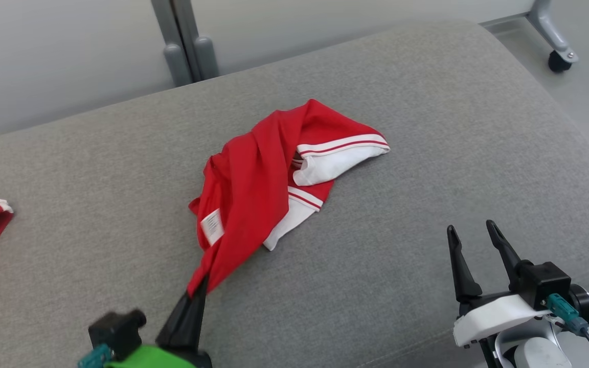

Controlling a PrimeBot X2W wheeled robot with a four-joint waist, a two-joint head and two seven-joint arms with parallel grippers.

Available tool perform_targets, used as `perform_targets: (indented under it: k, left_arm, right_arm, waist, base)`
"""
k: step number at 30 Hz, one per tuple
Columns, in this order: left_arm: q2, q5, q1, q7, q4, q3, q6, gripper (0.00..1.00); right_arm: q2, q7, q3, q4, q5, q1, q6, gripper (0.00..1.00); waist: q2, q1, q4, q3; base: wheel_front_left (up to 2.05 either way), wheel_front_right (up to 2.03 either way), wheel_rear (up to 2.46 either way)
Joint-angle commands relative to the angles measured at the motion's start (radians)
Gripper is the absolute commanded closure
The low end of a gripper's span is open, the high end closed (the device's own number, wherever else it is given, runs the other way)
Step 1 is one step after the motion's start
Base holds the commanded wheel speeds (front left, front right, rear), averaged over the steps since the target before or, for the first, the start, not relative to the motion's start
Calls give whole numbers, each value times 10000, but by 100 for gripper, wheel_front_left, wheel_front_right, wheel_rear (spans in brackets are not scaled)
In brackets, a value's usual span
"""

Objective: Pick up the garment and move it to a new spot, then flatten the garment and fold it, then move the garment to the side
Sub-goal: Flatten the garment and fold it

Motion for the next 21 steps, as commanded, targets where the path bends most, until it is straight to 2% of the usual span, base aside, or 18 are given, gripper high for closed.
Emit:
perform_targets:
  k: [1,7,13,16,19,21]
  left_arm:
    - [-72,-175,463,-66,131,66,39,100]
    - [-330,-103,1755,-139,1471,645,119,100]
    - [-653,676,1948,-139,2527,1982,55,100]
    - [-820,1128,2066,-141,2848,2574,-117,100]
    - [-1022,1398,2170,-140,3066,3041,-316,85]
    - [-1128,1630,2231,-142,3204,3273,-443,66]
  right_arm:
    - [-16,-31,7,33,-100,42,-14,0]
    - [-16,-31,14,133,-216,134,-14,0]
    - [-16,-31,83,224,-292,206,-14,0]
    - [-17,-31,101,246,-318,219,-14,0]
    - [-17,-31,109,262,-321,243,-14,0]
    - [-16,-31,109,277,-316,277,-14,0]
  waist:
    - [0,0,557,-195]
    - [0,0,1150,-298]
    - [0,0,1435,-384]
    - [0,0,1457,-419]
    - [0,0,1459,-436]
    - [0,0,1449,-434]
  base:
    - [0,0,0]
    - [0,0,0]
    - [0,0,0]
    - [0,0,0]
    - [0,0,0]
    - [0,0,0]
